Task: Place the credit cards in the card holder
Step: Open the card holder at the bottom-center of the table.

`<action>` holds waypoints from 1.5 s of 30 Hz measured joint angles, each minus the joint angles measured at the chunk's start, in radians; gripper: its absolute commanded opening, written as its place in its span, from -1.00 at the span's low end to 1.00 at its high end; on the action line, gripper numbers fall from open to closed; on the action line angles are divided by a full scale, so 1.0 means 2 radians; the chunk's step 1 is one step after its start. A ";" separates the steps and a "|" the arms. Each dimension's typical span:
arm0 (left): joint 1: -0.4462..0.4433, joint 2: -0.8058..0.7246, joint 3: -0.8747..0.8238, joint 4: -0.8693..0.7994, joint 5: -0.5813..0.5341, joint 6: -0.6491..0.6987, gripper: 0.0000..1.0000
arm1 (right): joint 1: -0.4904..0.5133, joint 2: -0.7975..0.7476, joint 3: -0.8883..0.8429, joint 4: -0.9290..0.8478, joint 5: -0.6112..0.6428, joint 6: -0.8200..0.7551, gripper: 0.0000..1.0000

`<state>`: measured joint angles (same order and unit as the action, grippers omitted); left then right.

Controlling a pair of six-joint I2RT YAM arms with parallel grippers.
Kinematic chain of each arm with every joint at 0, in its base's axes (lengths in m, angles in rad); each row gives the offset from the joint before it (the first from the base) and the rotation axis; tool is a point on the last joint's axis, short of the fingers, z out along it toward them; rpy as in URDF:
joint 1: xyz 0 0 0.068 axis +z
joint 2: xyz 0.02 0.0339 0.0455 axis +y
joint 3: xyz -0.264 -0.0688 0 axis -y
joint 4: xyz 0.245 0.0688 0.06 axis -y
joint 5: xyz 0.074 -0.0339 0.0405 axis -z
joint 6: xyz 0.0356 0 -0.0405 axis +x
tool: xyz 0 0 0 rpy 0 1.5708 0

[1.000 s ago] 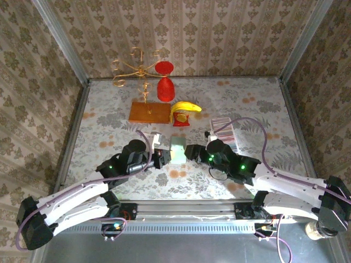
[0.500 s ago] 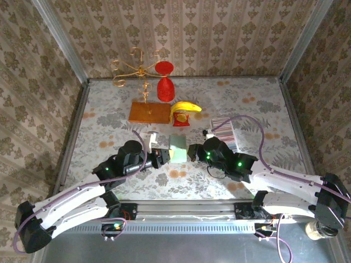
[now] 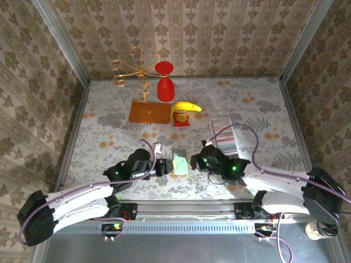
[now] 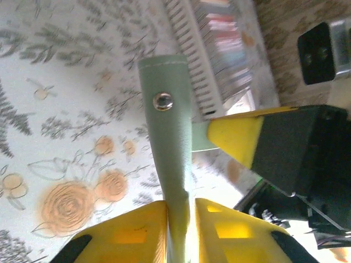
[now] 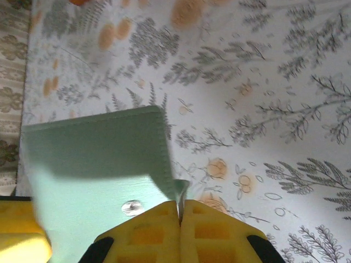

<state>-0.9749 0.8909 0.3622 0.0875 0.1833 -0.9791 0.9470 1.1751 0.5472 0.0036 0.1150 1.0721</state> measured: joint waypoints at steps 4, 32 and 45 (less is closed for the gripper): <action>0.000 0.043 -0.010 0.024 0.000 -0.012 -0.45 | 0.001 0.014 -0.013 0.026 -0.010 0.010 -1.00; 0.023 0.052 -0.009 -0.006 -0.052 -0.021 0.45 | 0.025 0.011 -0.009 0.100 -0.039 0.014 -1.00; 0.031 0.054 -0.010 -0.006 -0.049 -0.029 -0.17 | 0.026 0.012 -0.003 0.067 -0.007 0.028 -1.00</action>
<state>-0.9127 0.9989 0.3428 0.0750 0.0845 -1.0367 0.9997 1.1995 0.5415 0.1375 0.1001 1.1275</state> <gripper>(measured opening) 0.429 0.044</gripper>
